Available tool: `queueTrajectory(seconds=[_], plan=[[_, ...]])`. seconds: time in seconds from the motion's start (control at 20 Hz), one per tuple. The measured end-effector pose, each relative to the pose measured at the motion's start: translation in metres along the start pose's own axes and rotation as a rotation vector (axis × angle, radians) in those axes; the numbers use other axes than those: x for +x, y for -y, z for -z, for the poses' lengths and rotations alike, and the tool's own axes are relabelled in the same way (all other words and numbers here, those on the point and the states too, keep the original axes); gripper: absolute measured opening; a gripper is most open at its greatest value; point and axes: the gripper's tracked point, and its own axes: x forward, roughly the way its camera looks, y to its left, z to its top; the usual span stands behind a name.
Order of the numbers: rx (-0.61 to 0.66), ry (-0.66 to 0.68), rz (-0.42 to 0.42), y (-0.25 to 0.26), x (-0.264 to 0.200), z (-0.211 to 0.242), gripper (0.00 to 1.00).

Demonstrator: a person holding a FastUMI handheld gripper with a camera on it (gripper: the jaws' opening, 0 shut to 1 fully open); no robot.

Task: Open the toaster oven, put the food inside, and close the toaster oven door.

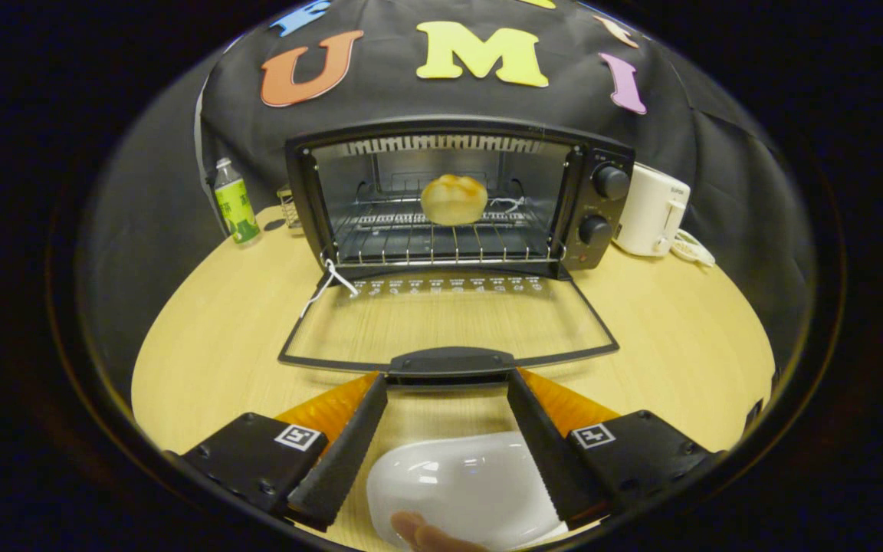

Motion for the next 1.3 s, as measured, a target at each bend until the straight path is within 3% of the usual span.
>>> queueTrajectory(seconds=[0.45,0.75,0.9,1.1,1.15,1.3], plan=[[0.034,0.017,-0.012,-0.001,0.000,-0.014,1.00],[0.031,0.102,-0.020,-0.001,-0.011,-0.036,1.00],[0.000,0.286,-0.028,-0.003,-0.029,-0.088,1.00],[-0.085,0.521,-0.109,-0.013,-0.023,-0.163,1.00],[-0.100,0.598,-0.160,-0.020,-0.036,-0.177,1.00],[-0.089,0.807,-0.173,-0.011,-0.098,-0.201,1.00]])
